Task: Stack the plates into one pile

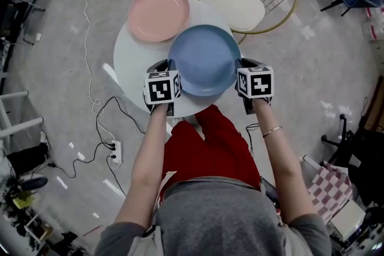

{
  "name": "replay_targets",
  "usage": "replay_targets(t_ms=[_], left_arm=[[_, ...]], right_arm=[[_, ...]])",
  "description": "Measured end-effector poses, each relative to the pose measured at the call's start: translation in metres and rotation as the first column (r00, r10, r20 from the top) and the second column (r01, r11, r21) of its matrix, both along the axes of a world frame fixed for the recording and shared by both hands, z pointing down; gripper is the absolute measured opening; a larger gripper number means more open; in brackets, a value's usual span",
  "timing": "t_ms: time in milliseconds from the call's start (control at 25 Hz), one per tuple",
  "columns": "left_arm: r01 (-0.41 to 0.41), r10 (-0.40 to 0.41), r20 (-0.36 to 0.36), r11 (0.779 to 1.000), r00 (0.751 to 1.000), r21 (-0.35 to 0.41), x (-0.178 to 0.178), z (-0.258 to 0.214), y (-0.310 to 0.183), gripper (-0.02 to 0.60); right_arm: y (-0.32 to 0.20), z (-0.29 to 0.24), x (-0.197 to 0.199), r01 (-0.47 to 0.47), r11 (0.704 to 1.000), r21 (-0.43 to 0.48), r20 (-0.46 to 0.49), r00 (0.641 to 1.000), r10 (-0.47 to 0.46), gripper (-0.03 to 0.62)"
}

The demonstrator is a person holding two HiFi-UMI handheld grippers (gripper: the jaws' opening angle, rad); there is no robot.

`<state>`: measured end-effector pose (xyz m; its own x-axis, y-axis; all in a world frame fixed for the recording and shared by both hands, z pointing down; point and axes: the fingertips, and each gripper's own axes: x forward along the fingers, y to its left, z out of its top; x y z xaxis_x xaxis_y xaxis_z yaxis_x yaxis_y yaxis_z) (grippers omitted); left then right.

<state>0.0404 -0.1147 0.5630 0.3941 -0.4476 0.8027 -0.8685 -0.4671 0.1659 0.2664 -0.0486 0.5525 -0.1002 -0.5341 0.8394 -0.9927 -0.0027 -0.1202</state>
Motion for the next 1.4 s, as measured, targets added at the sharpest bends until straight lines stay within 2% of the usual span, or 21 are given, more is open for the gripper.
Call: replay_targets(t_ms=[160, 520, 1080, 1400], left_arm=[[0.006, -0.005, 0.03, 1.0, 1.0, -0.012, 0.002, 0.006, 0.0, 0.043], [-0.004, 0.003, 0.049, 1.0, 0.999, 0.006, 0.002, 0.015, -0.005, 0.044], [-0.019, 0.017, 0.047, 0.999, 0.999, 0.038, 0.002, 0.025, -0.006, 0.046], [-0.02, 0.017, 0.05, 0.998, 0.999, 0.06, 0.004, 0.025, -0.005, 0.062]], right_arm=[[0.0, 0.009, 0.002, 0.014, 1.0, -0.02, -0.014, 1.0, -0.015, 0.058], [-0.007, 0.016, 0.0, 0.066, 0.997, -0.029, -0.075, 0.995, -0.068, 0.06], [-0.003, 0.032, -0.001, 0.066, 0.998, -0.018, -0.122, 0.99, -0.068, 0.06], [-0.005, 0.032, 0.001, 0.065, 0.998, 0.027, -0.142, 0.988, -0.06, 0.06]])
